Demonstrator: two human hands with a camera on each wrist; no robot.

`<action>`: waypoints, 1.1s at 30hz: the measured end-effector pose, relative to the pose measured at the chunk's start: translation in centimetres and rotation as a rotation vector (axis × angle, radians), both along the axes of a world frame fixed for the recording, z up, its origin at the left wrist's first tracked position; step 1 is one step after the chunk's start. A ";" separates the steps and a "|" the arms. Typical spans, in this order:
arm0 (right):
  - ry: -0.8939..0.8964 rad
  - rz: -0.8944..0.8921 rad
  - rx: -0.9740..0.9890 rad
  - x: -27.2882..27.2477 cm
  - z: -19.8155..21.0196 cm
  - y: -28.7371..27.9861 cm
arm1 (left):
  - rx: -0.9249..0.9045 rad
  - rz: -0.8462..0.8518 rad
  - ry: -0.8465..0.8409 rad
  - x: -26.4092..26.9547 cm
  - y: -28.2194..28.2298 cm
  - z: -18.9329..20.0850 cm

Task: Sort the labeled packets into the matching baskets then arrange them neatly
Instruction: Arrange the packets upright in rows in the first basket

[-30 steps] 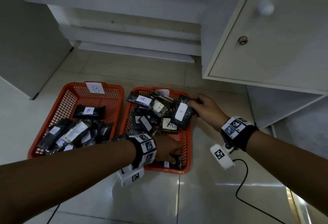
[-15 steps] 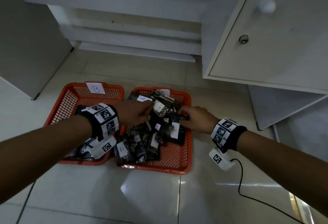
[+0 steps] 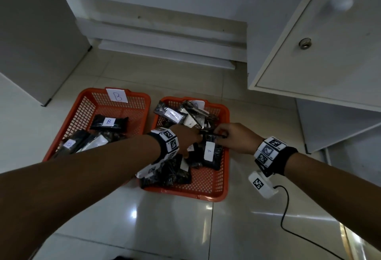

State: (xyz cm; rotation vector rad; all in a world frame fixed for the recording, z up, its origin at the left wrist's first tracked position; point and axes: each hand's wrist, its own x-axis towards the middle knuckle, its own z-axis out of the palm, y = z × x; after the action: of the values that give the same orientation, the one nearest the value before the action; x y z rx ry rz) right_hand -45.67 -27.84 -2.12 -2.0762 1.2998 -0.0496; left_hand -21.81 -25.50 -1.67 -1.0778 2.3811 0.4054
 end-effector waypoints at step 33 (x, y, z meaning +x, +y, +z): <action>-0.241 -0.224 0.039 -2.3 0.9 -0.9 | -0.035 0.113 0.091 -1.9 2.2 -1.9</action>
State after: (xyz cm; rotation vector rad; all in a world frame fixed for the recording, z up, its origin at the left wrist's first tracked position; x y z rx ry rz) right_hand -47.96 -28.70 -1.24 -1.8200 1.3631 -0.3595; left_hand -23.75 -23.31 -3.59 -1.2381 2.4213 0.4624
